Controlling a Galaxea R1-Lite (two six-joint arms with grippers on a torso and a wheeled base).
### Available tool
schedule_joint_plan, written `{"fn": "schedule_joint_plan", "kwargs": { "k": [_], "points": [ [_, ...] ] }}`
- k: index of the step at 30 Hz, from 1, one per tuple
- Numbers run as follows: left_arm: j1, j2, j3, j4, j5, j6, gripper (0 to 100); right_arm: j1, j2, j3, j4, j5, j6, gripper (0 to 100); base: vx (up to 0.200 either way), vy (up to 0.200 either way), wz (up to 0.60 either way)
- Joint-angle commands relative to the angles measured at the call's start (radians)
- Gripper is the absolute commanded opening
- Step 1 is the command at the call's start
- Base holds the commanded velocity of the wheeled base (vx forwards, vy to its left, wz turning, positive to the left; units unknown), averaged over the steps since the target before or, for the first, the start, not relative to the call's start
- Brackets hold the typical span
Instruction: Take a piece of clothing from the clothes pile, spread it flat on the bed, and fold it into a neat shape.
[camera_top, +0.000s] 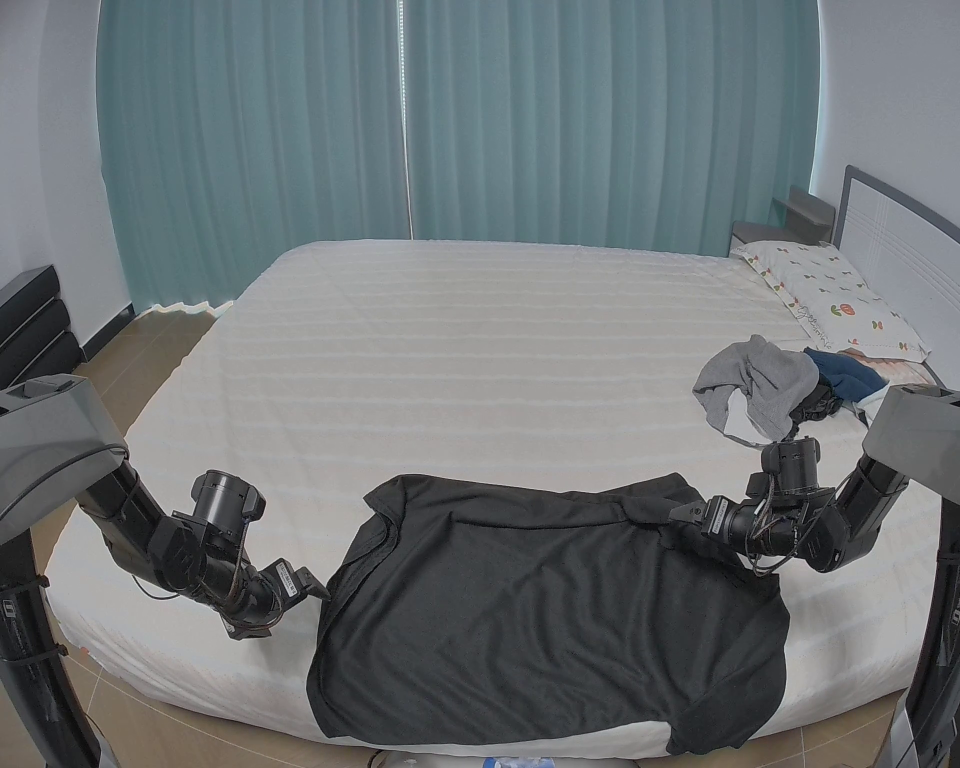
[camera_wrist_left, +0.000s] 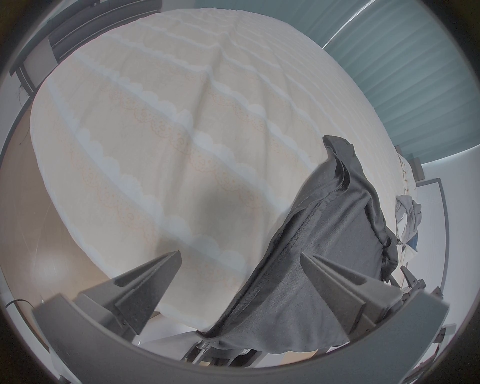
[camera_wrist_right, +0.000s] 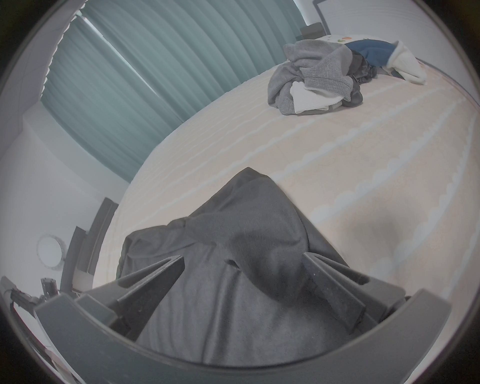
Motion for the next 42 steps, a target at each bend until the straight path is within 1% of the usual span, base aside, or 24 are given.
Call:
{"fn": "schedule_joint_plan", "kwargs": {
  "k": [1, 2, 3, 5, 13, 14, 15, 16, 17, 18, 22, 25, 29, 30, 31, 32, 33, 34, 35, 38, 39, 40, 41, 42],
  "points": [
    [0.000, 0.001, 0.000, 0.000, 0.000, 0.000, 100, 0.001, -0.023, 0.020, 0.014, -0.003, -0.021, 100, 0.000, 0.000, 0.00],
    [0.000, 0.001, 0.002, 0.000, 0.000, 0.000, 100, 0.003, -0.026, 0.026, 0.040, -0.004, -0.049, 100, 0.000, 0.000, 0.00],
    [0.000, 0.001, 0.002, 0.000, 0.000, 0.000, 100, 0.003, -0.026, 0.026, 0.040, -0.004, -0.049, 100, 0.000, 0.000, 0.00],
    [0.000, 0.001, 0.000, 0.000, 0.000, 0.000, 100, 0.003, -0.026, 0.027, 0.063, -0.006, -0.075, 100, 0.000, 0.000, 0.00],
    [0.000, 0.003, 0.000, 0.000, 0.001, 0.000, 100, 0.041, 0.012, 0.017, 0.054, -0.030, -0.075, 100, 0.000, 0.000, 0.00],
    [0.000, 0.003, 0.000, 0.000, 0.001, 0.000, 100, 0.049, 0.027, 0.010, 0.034, -0.066, -0.075, 100, 0.000, 0.000, 0.00],
    [-0.002, 0.003, 0.000, 0.000, 0.003, 0.000, 100, 0.052, 0.038, 0.007, 0.003, -0.083, -0.070, 100, 0.000, 0.000, 0.00],
    [-0.002, 0.003, 0.000, 0.000, 0.003, 0.000, 100, 0.052, 0.041, 0.006, -0.007, -0.086, -0.068, 0, 0.000, 0.000, 0.00],
    [-0.003, 0.003, 0.000, 0.000, 0.003, 0.000, 100, 0.053, 0.053, 0.001, -0.059, -0.095, -0.061, 0, 0.000, 0.000, 0.00],
    [-0.003, 0.003, 0.000, 0.000, 0.003, 0.000, 100, 0.052, 0.056, 0.001, -0.070, -0.096, -0.059, 0, 0.000, 0.000, 0.00],
    [-0.003, 0.004, -0.001, 0.000, 0.003, 0.000, 100, 0.047, 0.079, -0.017, -0.081, -0.098, -0.055, 0, 0.000, 0.000, 0.00],
    [-0.003, 0.004, -0.001, 0.000, 0.004, 0.000, 100, 0.040, 0.093, -0.059, -0.087, -0.104, -0.013, 0, 0.000, 0.000, 0.00],
    [-0.003, 0.006, -0.006, 0.000, 0.007, 0.000, 100, 0.030, 0.122, -0.146, -0.102, -0.129, 0.132, 0, 0.000, 0.000, 0.00],
    [-0.003, 0.006, -0.006, 0.000, 0.007, 0.000, 100, 0.027, 0.127, -0.157, -0.108, -0.133, 0.146, 0, 0.000, 0.000, 0.00],
    [-0.003, 0.006, -0.007, 0.000, 0.006, -0.002, 100, 0.015, 0.138, -0.186, -0.136, -0.146, 0.191, 0, 0.000, 0.000, 0.00],
    [-0.003, 0.006, -0.009, 0.000, 0.006, -0.002, 100, 0.007, 0.145, -0.198, -0.151, -0.149, 0.215, 0, 0.000, 0.000, 0.00],
    [-0.003, 0.006, -0.009, 0.000, 0.006, -0.002, 100, 0.007, 0.145, -0.198, -0.151, -0.149, 0.215, 0, 0.000, 0.000, 0.00],
    [-0.003, 0.006, -0.015, 0.000, 0.006, -0.002, 100, -0.005, 0.167, -0.226, -0.178, -0.149, 0.255, 0, 0.000, 0.000, 0.00],
    [-0.003, 0.006, -0.015, 0.000, 0.006, -0.002, 100, -0.006, 0.168, -0.229, -0.179, -0.149, 0.257, 0, 0.000, 0.000, 0.00],
    [-0.005, 0.006, -0.034, 0.000, 0.003, -0.020, 100, -0.028, 0.222, -0.292, -0.217, -0.150, 0.306, 0, 0.000, 0.000, 0.00],
    [-0.005, 0.006, -0.034, 0.000, 0.003, -0.020, 100, -0.028, 0.222, -0.292, -0.217, -0.150, 0.306, 0, 0.000, 0.000, 0.00],
    [-0.005, 0.006, -0.053, 0.000, 0.003, -0.040, 100, -0.028, 0.256, -0.313, -0.230, -0.147, 0.323, 0, 0.000, 0.000, 0.00],
    [-0.005, 0.007, -0.055, 0.000, 0.003, -0.041, 100, -0.028, 0.259, -0.315, -0.231, -0.147, 0.323, 0, 0.000, 0.000, 0.00],
    [-0.003, 0.009, -0.078, -0.003, 0.007, -0.066, 100, -0.023, 0.283, -0.327, -0.253, -0.150, 0.324, 0, 0.000, 0.000, 0.00]
  ]
}}
